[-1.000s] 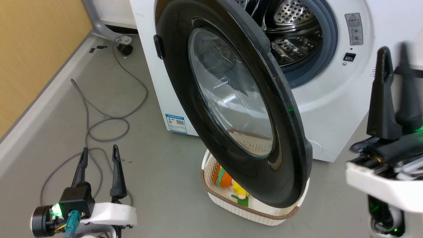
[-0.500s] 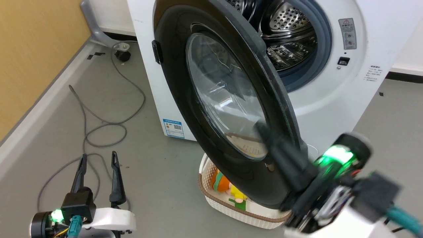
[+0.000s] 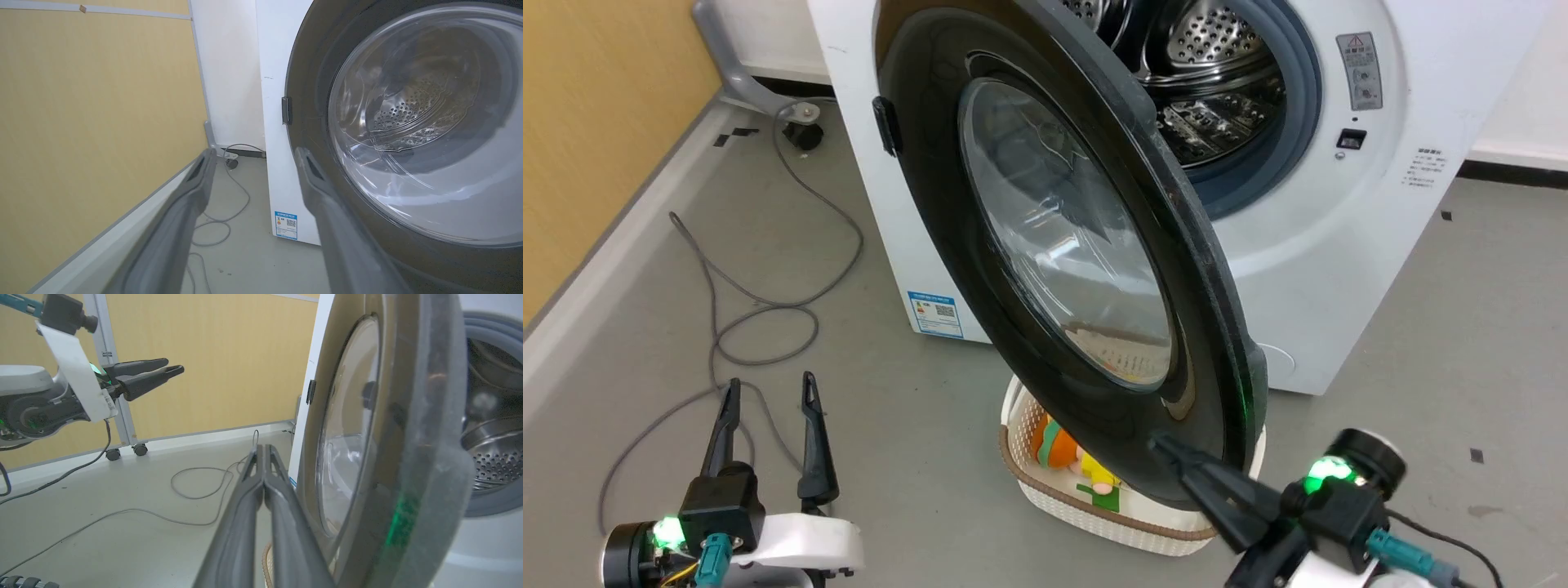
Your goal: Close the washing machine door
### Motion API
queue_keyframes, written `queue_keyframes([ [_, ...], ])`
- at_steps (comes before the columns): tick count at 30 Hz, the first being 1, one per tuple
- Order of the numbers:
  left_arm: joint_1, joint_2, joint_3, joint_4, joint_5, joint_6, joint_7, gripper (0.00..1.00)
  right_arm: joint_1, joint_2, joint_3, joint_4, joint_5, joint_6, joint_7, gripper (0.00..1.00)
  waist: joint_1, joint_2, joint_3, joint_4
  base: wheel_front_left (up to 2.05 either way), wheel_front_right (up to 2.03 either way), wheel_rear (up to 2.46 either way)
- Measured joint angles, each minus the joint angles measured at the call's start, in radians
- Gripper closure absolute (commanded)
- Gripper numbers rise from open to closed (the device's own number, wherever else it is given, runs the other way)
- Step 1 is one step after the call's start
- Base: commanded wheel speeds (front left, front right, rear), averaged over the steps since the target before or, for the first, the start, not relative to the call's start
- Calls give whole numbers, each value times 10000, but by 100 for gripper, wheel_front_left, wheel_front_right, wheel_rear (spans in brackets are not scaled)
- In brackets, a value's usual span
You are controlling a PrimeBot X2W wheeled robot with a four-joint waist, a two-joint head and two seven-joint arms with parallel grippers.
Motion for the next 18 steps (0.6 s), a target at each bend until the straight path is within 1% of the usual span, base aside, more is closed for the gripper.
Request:
queue_keyframes([
  [6,-2,-52,-88,-17,25,-79,0,0,6,40,-633,855,-111,0,0,100,0,0,184,-94,0,0,0],
  [12,-77,-104,-207,-67,81,-81,0,0,-20,295,-1503,1379,-171,25,-4,100,0,0,468,-107,0,0,0],
  [15,-180,-119,-224,-127,88,-81,0,0,-113,625,-2531,1707,-119,25,-2,100,0,0,667,-119,0,0,0],
  [18,-294,-142,-267,-176,86,-79,0,0,-527,803,-3534,2073,-173,25,-2,100,0,0,922,-124,0,0,0],
])
